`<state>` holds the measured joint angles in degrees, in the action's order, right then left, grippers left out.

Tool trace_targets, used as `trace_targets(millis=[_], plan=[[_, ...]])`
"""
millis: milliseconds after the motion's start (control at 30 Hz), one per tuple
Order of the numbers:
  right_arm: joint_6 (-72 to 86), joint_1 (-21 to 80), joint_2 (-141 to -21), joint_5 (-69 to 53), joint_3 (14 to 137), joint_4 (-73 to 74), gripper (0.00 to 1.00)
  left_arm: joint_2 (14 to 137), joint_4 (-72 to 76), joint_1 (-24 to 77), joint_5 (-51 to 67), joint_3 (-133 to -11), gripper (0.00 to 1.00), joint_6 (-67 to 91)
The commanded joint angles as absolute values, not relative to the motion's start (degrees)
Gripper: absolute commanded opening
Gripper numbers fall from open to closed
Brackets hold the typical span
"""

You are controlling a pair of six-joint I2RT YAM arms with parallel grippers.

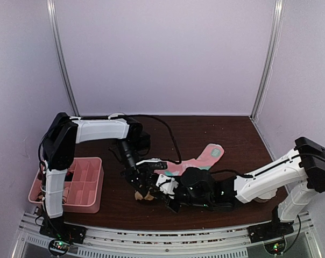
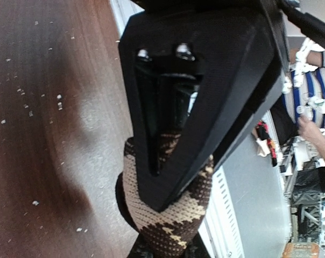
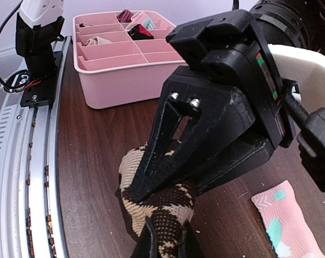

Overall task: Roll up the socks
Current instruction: Roll the sock.

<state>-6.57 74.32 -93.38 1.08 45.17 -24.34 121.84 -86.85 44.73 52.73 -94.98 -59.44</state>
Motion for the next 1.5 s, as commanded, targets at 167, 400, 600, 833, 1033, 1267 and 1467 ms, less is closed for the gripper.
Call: trace_targets(millis=[167, 400, 600, 833, 1033, 1267, 1467], plan=[[9.03, 71.95, -94.08, 1.11, 43.90, -31.44, 0.00, 103.68, -67.75, 45.37, 40.59, -89.89, 0.98, -45.35], [16.95, 68.88, -91.02, -4.08, 40.44, -39.96, 0.00, 87.62, -56.85, 45.22, 29.02, -83.87, 0.98, -43.78], [18.78, 68.85, -90.82, -5.44, 44.58, -37.94, 0.00, 85.00, -57.79, 45.20, 24.09, -83.11, 0.98, -40.81], [24.00, 68.90, -93.38, -7.89, 49.75, -37.12, 0.00, 79.06, -53.59, 46.66, 24.60, -76.58, 0.98, -44.00], [31.11, 68.43, -93.14, -10.96, 51.20, -37.49, 0.00, 75.64, -54.34, 51.43, 17.23, -76.40, 0.98, -48.74], [38.42, 68.33, -93.40, -14.11, 51.67, -39.54, 0.00, 73.06, -50.50, 53.87, 10.85, -75.17, 0.98, -49.23], [44.63, 68.25, -93.94, -16.21, 52.07, -43.37, 0.00, 75.84, -55.44, 55.74, 8.08, -78.16, 0.90, -50.34]])
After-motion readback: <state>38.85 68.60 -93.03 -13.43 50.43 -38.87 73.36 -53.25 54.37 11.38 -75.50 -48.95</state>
